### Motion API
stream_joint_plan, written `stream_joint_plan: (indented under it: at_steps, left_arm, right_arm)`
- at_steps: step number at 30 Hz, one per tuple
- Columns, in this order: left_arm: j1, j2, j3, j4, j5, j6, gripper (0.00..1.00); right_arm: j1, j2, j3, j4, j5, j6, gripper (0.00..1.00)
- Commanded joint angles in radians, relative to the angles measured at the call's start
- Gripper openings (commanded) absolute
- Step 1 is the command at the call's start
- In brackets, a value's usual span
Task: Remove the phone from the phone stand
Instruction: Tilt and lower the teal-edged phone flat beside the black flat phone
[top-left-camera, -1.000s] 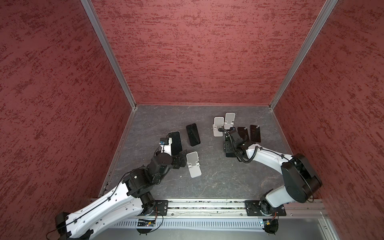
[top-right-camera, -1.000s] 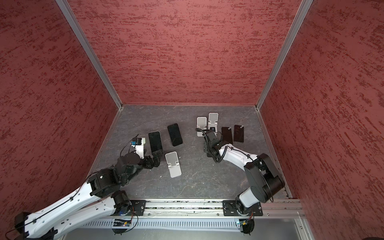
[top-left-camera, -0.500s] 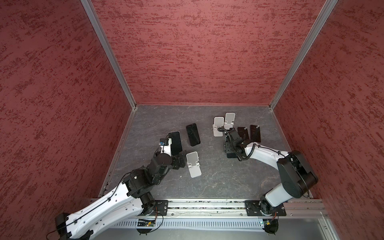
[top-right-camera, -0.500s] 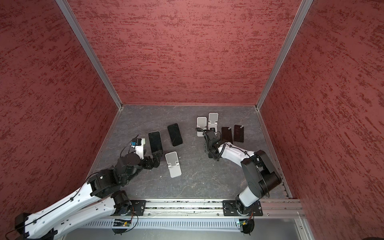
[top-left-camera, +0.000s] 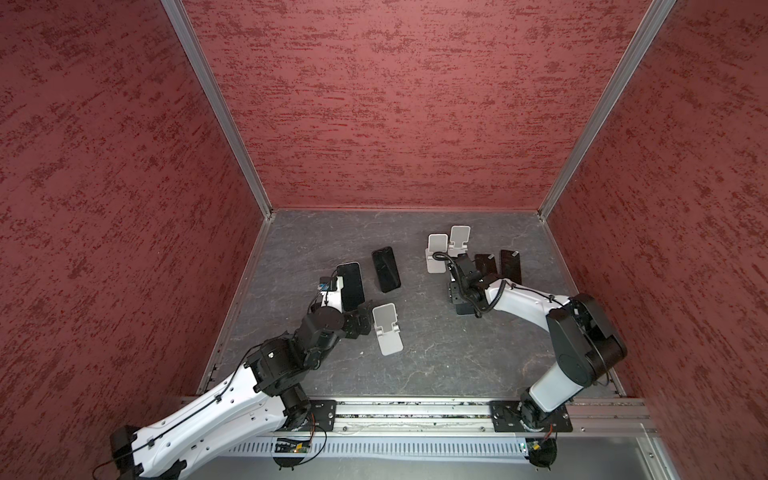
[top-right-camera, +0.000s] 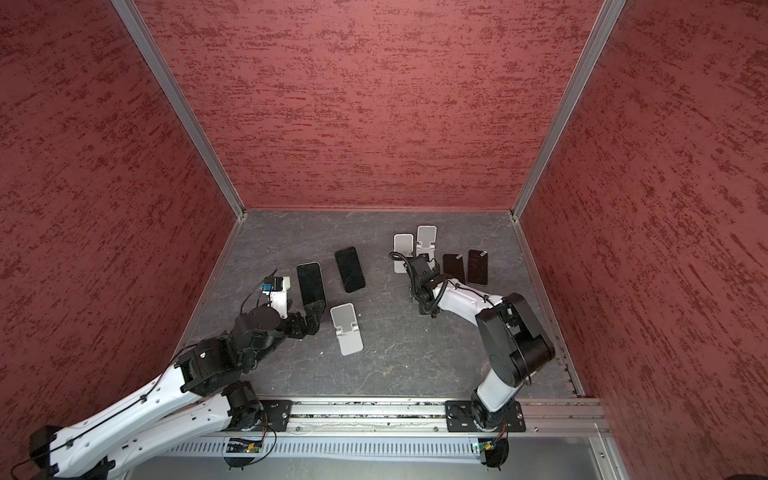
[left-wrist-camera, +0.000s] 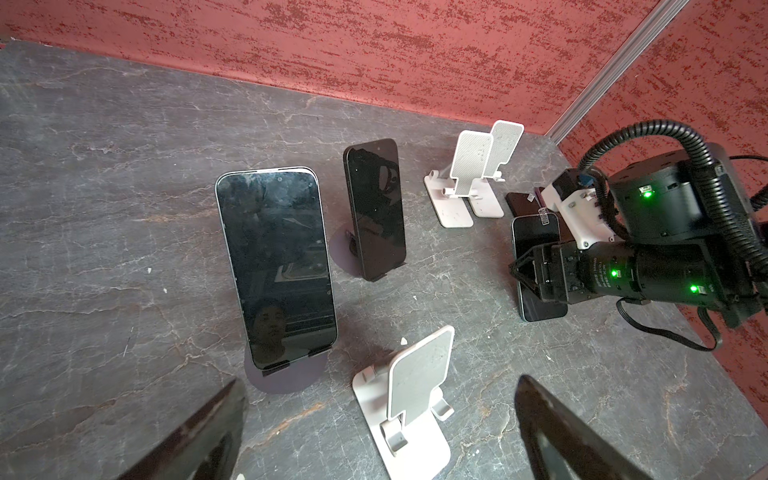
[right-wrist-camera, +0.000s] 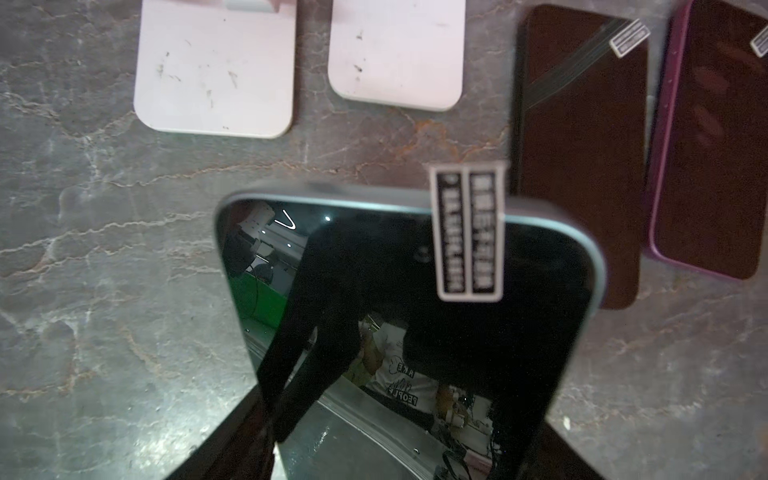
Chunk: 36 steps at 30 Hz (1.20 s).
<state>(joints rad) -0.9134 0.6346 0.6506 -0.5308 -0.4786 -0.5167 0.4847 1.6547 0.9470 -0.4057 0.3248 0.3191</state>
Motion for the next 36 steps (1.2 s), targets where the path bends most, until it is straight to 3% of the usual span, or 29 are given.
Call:
stream_joint_plan:
  at_steps: [1, 36]
  left_arm:
    - [0.007, -0.007, -0.013, 0.006, -0.008, -0.002, 1.0]
    - [0.01, -0.016, -0.012, 0.006, -0.009, 0.001, 1.0]
  right_arm:
    - [-0.014, 0.024, 0.041, -0.04, 0.048, -0.015, 0.66]
    - [-0.067, 0.19, 0.13, -0.099, -0.068, -0.037, 0.68]
